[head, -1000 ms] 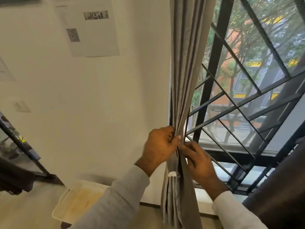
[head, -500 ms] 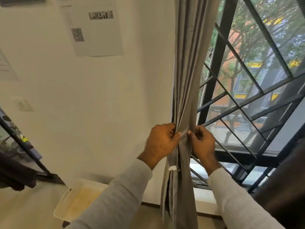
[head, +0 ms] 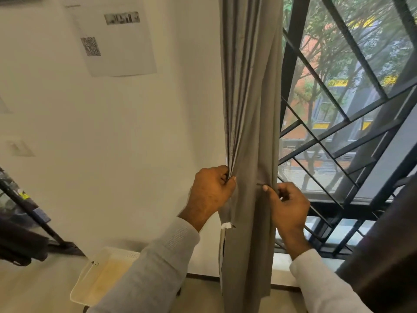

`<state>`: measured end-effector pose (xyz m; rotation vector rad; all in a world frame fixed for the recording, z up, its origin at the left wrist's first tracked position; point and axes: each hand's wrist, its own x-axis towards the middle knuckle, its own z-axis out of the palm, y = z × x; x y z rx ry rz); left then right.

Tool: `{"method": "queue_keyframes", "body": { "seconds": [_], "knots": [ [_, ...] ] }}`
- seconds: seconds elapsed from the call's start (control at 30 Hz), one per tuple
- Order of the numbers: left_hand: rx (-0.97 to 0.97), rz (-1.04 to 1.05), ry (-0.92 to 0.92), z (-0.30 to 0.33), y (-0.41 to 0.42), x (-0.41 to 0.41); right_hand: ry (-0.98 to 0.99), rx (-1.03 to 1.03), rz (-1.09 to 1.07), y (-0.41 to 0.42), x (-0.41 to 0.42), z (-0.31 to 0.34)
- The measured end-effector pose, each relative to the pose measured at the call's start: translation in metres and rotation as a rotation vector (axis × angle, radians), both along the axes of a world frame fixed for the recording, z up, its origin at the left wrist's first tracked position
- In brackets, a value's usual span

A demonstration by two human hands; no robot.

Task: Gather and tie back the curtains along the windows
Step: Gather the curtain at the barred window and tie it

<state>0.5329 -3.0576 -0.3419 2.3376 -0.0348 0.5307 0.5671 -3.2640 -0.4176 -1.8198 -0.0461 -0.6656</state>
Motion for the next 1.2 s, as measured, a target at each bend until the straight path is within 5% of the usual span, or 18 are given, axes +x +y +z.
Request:
{"method": "queue_keyframes", "body": {
  "seconds": [0.37, 0.83, 1.03, 1.2],
  "knots": [
    [0.086, 0.046, 0.008, 0.001, -0.010, -0.009, -0.081, -0.110, 0.399, 0.015, -0.043, -0.007],
    [-0.030, -0.053, -0.109, -0.011, -0.019, -0.014, -0.208, -0.225, 0.435, 0.023, -0.026, -0.011],
    [0.004, -0.102, -0.026, -0.005, -0.014, -0.009, -0.270, -0.565, 0.480, 0.010, -0.025, -0.017],
    [-0.108, -0.084, -0.008, -0.008, -0.005, 0.002, -0.108, -0.191, 0.364, 0.003, -0.016, -0.009]
  ]
}}
